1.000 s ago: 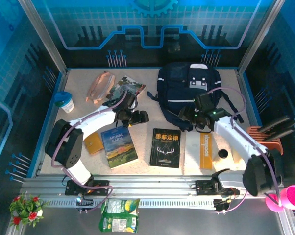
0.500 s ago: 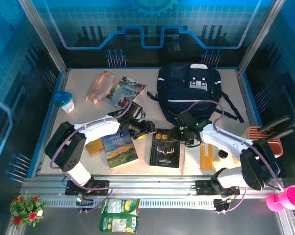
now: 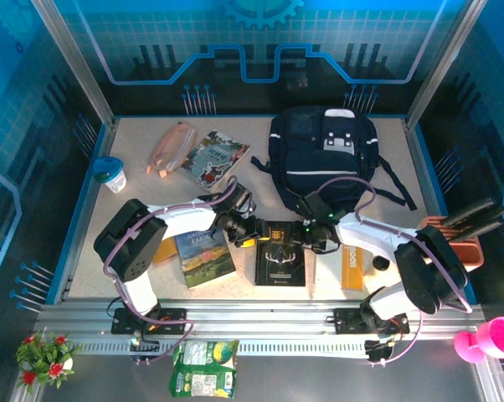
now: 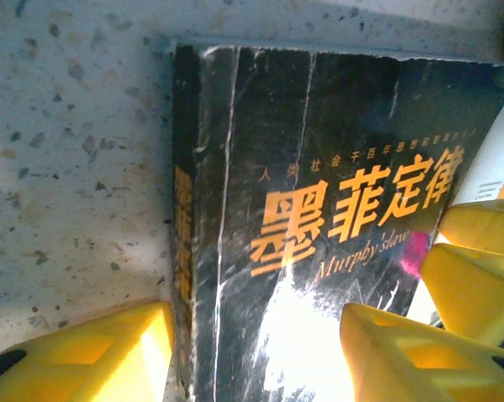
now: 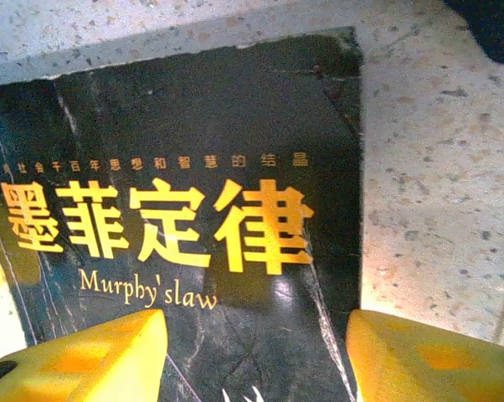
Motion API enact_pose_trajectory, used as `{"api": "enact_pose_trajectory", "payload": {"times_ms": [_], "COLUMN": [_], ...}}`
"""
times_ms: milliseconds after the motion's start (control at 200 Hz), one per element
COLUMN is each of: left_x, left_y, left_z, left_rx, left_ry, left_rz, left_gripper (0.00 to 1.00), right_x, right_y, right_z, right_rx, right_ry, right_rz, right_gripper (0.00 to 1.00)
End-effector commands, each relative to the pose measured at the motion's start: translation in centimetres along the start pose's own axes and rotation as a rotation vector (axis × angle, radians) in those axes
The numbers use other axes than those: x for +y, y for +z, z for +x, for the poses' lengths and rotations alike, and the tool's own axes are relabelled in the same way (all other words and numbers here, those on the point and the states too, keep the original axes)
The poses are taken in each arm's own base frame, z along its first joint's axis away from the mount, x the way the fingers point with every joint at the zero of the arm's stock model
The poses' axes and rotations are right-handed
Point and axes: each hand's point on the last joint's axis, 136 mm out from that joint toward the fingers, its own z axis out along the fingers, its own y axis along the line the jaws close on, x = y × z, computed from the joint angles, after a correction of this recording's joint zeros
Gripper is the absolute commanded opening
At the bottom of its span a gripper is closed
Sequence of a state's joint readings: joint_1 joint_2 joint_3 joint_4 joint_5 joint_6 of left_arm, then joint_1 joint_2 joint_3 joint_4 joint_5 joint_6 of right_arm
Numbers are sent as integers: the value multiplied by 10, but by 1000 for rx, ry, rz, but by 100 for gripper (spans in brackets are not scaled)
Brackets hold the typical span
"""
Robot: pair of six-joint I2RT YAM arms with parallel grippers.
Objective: Pack the student bag
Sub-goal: Pick up the book from the bottom-center of the table.
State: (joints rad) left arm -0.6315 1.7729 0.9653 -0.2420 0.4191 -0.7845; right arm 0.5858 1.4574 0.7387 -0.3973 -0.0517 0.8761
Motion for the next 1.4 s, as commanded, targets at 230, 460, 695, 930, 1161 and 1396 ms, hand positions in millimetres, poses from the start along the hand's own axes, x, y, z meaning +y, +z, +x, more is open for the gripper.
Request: {"api": "enact_pose_trajectory", "payload": {"times_ms": [230,460,695,930,1161,1396], "left_x": [-3,-38,-74,-64,-58,-55], "left_y": [13,-11,-52,-36,-24,-29], "left_z": [5,2,3,2,-3,-13], "left_rx": [74,24,-90,-59,-41,-95], "left_ry": [13,121,286,244,209,198], "left_rz": [26,145,268,251,235,218], "left_gripper": [61,49,42,39,40,25], "right_x": [-15,-15,-19,-8,-3,2], "right_y": [22,23,26,31,34,28], "right_z": [17,14,5,-5,-9,-19], "right_rx": [93,88,78,59,49,6], "right_ry": [63,58,50,44,39,25], "right_rz": [-6,2,60,21,6,-7], "right_gripper": [60,59,52,50,50,50]}}
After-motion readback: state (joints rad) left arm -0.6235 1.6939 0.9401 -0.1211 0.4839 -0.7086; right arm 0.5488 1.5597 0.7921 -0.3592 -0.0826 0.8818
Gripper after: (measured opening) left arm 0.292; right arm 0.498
